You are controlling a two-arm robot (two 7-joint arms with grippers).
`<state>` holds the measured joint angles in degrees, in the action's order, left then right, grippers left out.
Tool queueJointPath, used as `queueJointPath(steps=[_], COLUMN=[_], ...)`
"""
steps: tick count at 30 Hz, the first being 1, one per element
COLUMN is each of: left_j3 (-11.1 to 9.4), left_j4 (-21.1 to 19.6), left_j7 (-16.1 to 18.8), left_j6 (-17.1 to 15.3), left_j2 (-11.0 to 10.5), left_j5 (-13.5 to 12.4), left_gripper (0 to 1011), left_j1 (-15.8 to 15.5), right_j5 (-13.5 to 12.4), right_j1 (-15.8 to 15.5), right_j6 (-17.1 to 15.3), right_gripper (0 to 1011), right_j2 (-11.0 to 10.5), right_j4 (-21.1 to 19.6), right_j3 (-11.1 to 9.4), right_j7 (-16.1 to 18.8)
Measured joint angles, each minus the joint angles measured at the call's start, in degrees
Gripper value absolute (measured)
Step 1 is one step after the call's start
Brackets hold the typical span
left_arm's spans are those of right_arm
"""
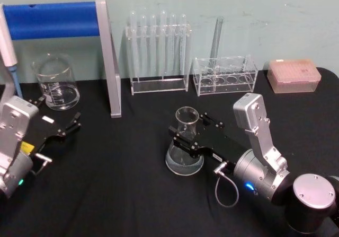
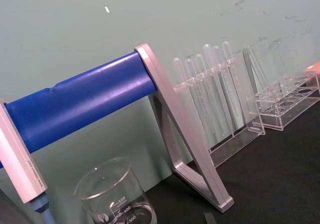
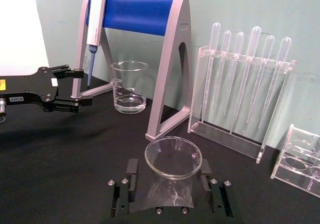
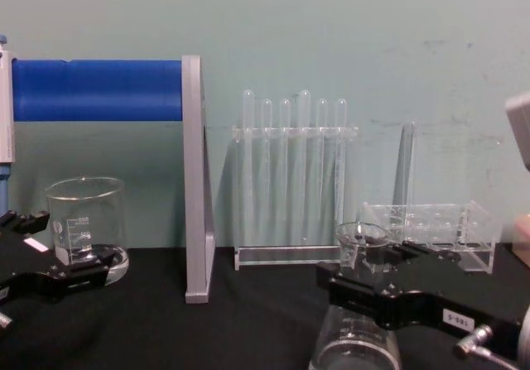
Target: Grasp the erlenmeyer flask with one hand, shake it three times, then place it back.
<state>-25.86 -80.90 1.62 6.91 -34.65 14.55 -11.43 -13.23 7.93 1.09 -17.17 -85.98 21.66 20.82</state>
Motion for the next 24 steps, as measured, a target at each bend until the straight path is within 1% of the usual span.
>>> queueJointPath(steps=[1, 3, 5, 10, 19, 24], left_j3=[0.0, 0.0, 0.0, 0.0, 0.0, 0.0], left_j4=[0.0, 0.0, 0.0, 0.0, 0.0, 0.0], left_j7=[0.0, 0.0, 0.0, 0.0, 0.0, 0.0], left_j6=[0.0, 0.0, 0.0, 0.0, 0.0, 0.0], left_j2=[0.0, 0.0, 0.0, 0.0, 0.0, 0.0], left_j5=[0.0, 0.0, 0.0, 0.0, 0.0, 0.0], left_gripper=[1001, 1001, 1001, 1001, 1001, 1001], left_j1=[0.0, 0.0, 0.0, 0.0, 0.0, 0.0], right_j5=[0.0, 0.0, -0.01, -0.02, -0.09, -0.86], right_j1=[0.0, 0.0, 0.0, 0.0, 0.0, -0.67], right_j6=[0.0, 0.0, 0.0, 0.0, 0.0, -0.08], right_gripper=[731, 824, 862, 1002, 1003, 1003], right_j2=[0.0, 0.0, 0.0, 0.0, 0.0, -0.71], right_j4=[0.0, -0.01, -0.01, -0.02, -0.03, -0.85], right_j3=[0.0, 0.0, 0.0, 0.0, 0.0, -0.45], right_j7=[0.0, 0.0, 0.0, 0.01, 0.03, 0.6])
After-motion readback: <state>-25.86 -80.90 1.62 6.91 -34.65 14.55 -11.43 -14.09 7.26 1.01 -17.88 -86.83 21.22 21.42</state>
